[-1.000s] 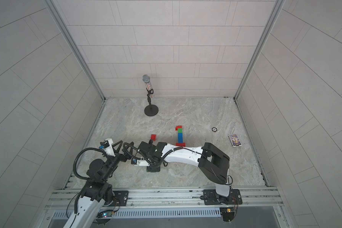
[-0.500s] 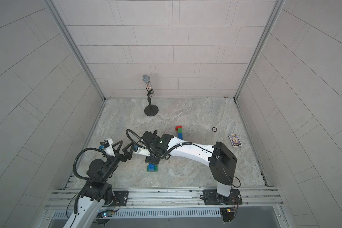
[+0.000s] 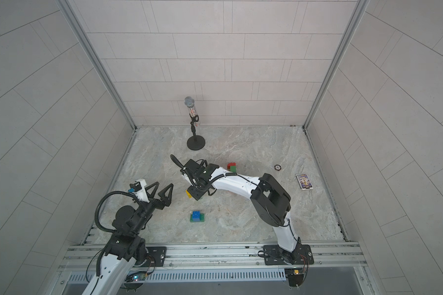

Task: Assemble the number 1 with lego
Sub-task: Pick up the lego brick from the center of the board.

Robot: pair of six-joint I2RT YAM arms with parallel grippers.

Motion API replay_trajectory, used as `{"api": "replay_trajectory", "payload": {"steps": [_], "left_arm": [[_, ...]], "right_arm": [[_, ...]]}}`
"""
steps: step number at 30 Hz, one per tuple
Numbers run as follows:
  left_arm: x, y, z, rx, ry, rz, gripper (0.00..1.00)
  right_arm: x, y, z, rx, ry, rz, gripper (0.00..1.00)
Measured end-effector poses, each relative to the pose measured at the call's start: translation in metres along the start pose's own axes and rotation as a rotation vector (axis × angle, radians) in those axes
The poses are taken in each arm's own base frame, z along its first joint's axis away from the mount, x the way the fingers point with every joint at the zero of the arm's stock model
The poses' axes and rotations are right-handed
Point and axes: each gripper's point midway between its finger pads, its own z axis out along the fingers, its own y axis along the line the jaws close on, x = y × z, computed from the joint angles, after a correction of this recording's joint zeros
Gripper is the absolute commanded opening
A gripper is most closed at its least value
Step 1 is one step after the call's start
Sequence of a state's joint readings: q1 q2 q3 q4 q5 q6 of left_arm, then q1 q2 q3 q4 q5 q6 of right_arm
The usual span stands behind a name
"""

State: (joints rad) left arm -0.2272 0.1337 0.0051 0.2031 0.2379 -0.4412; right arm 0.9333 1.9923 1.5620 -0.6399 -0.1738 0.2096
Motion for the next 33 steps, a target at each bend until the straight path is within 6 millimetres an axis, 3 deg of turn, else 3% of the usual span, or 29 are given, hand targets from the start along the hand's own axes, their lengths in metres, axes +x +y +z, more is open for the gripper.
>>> {"api": "replay_trajectory", "payload": {"steps": [12, 18, 33], "left_arm": [[0.0, 0.0, 0.0, 0.0, 0.0, 0.0, 1.0], [0.0, 0.0, 0.0, 0.0, 0.0, 0.0, 1.0], [0.0, 0.0, 0.0, 0.0, 0.0, 0.0, 1.0]], "right_arm": [[0.003, -0.008, 0.012, 0.05, 0.017, 0.061, 0.54], [0.005, -0.011, 0.031, 0.063, 0.045, 0.073, 0.53], [-0.001, -0.017, 0.03, 0.102, 0.038, 0.074, 0.34]]}}
